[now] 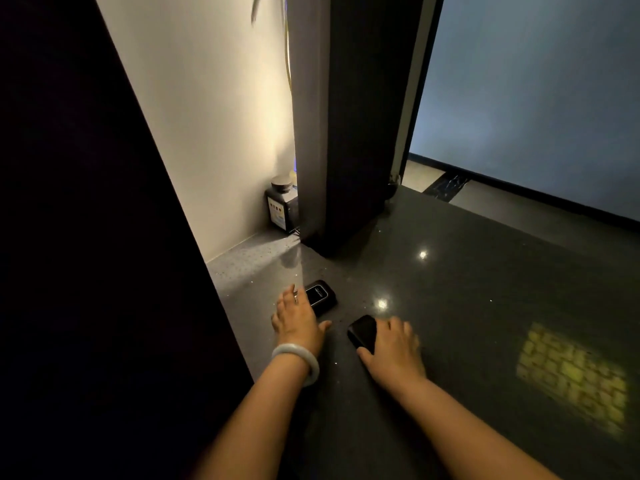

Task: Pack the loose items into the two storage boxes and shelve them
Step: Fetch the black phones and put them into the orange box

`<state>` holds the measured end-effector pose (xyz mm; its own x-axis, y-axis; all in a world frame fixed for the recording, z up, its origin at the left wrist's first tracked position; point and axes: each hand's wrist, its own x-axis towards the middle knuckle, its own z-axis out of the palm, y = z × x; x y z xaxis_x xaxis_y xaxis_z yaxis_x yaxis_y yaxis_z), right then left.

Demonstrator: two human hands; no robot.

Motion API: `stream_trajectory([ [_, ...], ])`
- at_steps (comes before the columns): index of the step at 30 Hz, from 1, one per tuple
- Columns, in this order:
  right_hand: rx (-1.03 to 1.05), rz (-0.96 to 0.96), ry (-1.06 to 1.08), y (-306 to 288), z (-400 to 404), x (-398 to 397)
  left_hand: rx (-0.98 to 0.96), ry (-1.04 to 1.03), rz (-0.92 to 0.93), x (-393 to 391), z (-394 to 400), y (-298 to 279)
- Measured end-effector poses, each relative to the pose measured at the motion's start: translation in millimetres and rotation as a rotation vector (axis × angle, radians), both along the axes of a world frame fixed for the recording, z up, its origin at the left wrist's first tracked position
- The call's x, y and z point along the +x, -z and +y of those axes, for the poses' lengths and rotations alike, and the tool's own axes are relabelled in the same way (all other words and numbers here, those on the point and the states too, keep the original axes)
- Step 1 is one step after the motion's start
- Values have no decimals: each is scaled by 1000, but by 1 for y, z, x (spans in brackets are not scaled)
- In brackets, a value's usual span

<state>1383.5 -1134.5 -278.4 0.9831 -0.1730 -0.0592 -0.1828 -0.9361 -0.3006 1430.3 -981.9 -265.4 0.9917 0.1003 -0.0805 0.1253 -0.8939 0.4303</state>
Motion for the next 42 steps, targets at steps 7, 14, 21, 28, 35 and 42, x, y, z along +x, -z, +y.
stream_trajectory([
  [7, -2, 35, 52, 3, -21, -10, 76, 80, 144, 36, -1, 9],
  [14, 49, 45, 93, -9, -38, -41, 170, 187, 19, 22, -5, 12],
  [21, 122, -61, 337, -32, -105, -126, 56, 444, -58, -54, -85, -10],
  [28, 154, -198, 697, -68, -194, -301, -266, 855, -59, -190, -209, -50],
  [35, 62, -323, 1014, -104, -229, -521, -391, 1226, -49, -370, -309, -89],
  [42, -31, -329, 1338, -120, -203, -713, -510, 1602, 56, -554, -356, -94],
])
